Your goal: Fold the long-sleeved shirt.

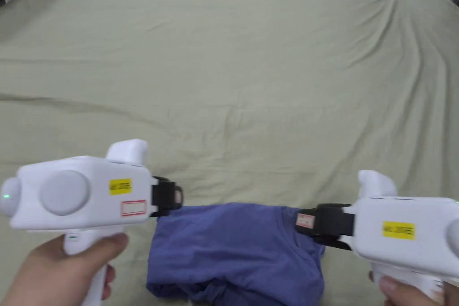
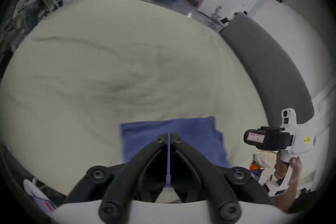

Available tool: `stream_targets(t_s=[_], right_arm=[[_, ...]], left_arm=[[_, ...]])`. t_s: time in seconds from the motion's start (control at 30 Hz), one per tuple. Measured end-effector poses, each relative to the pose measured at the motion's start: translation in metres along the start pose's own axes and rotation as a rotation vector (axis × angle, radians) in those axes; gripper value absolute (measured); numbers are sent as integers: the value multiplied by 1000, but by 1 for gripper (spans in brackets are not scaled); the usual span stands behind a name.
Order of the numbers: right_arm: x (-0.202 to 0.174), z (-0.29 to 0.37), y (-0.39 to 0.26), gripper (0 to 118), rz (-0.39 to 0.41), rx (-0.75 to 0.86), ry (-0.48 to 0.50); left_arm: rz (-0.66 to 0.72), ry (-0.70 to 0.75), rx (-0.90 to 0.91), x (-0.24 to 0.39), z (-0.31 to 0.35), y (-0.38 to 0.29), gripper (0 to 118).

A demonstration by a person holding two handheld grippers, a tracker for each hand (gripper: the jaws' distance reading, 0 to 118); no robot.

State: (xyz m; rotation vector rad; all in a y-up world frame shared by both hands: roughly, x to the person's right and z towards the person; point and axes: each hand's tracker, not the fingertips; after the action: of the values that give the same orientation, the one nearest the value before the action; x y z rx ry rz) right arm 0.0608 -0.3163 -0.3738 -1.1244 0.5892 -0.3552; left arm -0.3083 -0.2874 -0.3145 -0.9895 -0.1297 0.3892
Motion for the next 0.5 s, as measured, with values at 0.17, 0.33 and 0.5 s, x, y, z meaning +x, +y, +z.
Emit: stream_targets(t_s=[0.17, 0.33, 0.5], right_arm=[[-1, -70, -3, 0, -11, -174, -182], [0, -102, -14, 0, 84, -285, -333], [2, -103, -13, 0, 66, -299, -335]], left_arm=[[93, 16, -74, -38, -10, -19, 0], [167, -21, -106, -39, -27, -35, 0], [151, -34, -108, -30, -35, -36, 15]])
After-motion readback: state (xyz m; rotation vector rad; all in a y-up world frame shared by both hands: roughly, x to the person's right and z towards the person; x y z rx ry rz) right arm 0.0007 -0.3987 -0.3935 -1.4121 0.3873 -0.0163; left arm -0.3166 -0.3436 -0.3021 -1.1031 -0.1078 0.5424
